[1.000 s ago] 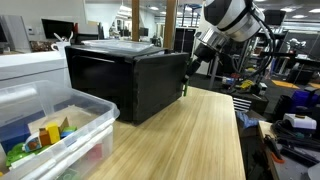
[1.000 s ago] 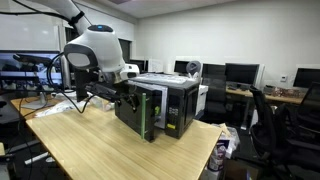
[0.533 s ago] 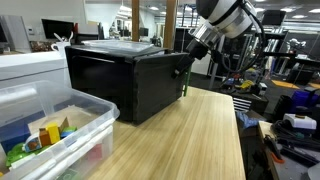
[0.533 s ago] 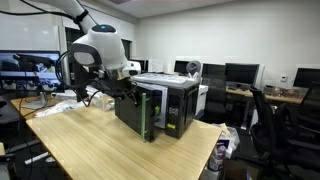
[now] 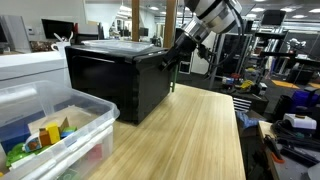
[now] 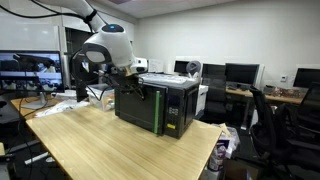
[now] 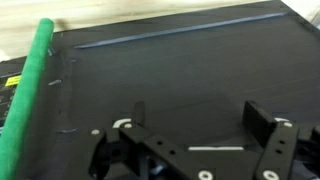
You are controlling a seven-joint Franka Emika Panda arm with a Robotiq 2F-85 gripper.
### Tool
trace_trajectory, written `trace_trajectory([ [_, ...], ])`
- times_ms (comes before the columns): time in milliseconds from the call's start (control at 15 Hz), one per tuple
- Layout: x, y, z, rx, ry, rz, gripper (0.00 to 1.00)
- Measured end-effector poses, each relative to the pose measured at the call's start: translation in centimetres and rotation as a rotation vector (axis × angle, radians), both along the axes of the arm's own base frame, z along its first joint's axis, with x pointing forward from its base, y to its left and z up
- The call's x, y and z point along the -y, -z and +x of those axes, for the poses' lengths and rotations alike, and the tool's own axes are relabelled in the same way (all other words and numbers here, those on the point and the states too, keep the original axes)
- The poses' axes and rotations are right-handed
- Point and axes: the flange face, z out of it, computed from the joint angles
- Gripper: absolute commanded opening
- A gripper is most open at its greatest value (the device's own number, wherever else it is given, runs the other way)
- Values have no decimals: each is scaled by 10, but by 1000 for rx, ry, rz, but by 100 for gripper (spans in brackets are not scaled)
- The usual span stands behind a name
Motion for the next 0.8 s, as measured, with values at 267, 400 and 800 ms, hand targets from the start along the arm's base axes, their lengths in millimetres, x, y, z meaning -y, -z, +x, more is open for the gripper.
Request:
trace_trajectory([
  [267,-3,2,5,-10,30,23,100],
  [400,-5,3,5,-16,45,35,100],
  [800,-8,4,7,-35,96,73,100],
])
